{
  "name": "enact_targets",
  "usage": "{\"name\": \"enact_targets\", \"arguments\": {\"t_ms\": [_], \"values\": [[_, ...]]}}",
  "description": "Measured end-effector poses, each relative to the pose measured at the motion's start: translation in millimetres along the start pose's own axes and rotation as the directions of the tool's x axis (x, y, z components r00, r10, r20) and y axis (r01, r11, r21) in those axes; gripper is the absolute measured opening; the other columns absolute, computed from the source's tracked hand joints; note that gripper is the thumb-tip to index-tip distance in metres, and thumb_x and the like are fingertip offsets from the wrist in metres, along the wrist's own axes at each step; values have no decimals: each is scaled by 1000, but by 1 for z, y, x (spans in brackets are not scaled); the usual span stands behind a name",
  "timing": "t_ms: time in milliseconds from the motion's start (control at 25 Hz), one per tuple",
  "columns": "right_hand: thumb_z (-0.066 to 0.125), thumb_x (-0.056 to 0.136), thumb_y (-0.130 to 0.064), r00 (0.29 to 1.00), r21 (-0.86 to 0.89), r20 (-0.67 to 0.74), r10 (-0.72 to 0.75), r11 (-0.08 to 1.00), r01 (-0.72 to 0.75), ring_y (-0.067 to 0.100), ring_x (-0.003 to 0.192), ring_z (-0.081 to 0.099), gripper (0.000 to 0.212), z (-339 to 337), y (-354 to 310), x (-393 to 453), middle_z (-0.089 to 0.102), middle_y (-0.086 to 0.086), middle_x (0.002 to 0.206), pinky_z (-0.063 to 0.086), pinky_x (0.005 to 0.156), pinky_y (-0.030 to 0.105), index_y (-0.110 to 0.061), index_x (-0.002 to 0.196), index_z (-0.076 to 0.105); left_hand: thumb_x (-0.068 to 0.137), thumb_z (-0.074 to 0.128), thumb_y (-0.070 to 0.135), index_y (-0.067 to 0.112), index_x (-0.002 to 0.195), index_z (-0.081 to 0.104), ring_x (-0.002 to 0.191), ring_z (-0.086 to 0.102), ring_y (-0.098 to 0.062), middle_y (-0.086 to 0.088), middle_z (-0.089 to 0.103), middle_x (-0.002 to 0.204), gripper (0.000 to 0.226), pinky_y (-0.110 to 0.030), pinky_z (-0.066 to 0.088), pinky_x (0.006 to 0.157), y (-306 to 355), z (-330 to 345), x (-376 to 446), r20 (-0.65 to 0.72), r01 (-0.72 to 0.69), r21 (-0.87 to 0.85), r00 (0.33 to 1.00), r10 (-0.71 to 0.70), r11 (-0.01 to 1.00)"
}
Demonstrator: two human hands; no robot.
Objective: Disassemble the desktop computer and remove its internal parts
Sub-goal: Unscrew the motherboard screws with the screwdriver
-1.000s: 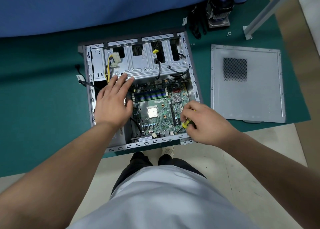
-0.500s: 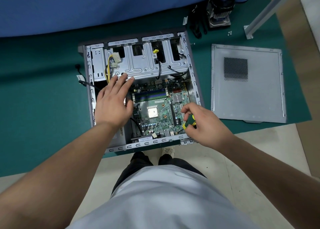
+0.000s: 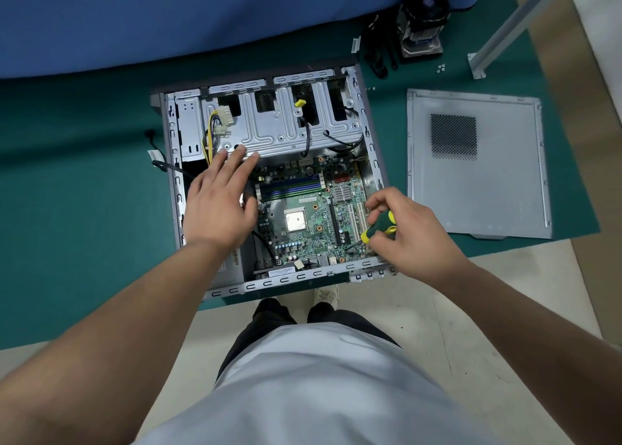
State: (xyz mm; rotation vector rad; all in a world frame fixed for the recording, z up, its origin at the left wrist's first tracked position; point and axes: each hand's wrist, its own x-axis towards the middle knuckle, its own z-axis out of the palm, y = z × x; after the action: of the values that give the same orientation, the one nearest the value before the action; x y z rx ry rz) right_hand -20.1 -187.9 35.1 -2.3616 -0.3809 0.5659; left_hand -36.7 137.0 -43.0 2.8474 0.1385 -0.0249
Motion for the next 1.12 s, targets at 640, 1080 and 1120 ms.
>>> {"name": "enact_targets", "arguments": {"t_ms": [640,1080,1120], "values": [[64,78,-27,856,428,-462,233,904,-15,-4,97,59,28,-38,-41,20,72,-19,96,43,77,14,-34,104,55,101,61,18,15,124,67,106,73,-15,-7,73,119,24,-35,60,93,76,-22,-2,568,587,-809,794,-218,27],[85,75,-21,823,918,-354,445,331,217,15,94,68,34,1,-80,32,72,3,103,54,82,30,-19,104,67,100,57,-4,-7,116,65,97,77,-27,-24,76,102,18,-25,62,73,64,-58,19,740,655,-635,668,-77,-409],[85,78,-21,846,949,-299,441,233,214,14,92,66,27,8,-85,35,72,5,101,52,81,29,-17,100,70,100,56,-3,-6,116,65,97,77,-27,-24,76,103,18,-25,62,73,62,-61,20,738,662,-635,672,-59,-398]]}}
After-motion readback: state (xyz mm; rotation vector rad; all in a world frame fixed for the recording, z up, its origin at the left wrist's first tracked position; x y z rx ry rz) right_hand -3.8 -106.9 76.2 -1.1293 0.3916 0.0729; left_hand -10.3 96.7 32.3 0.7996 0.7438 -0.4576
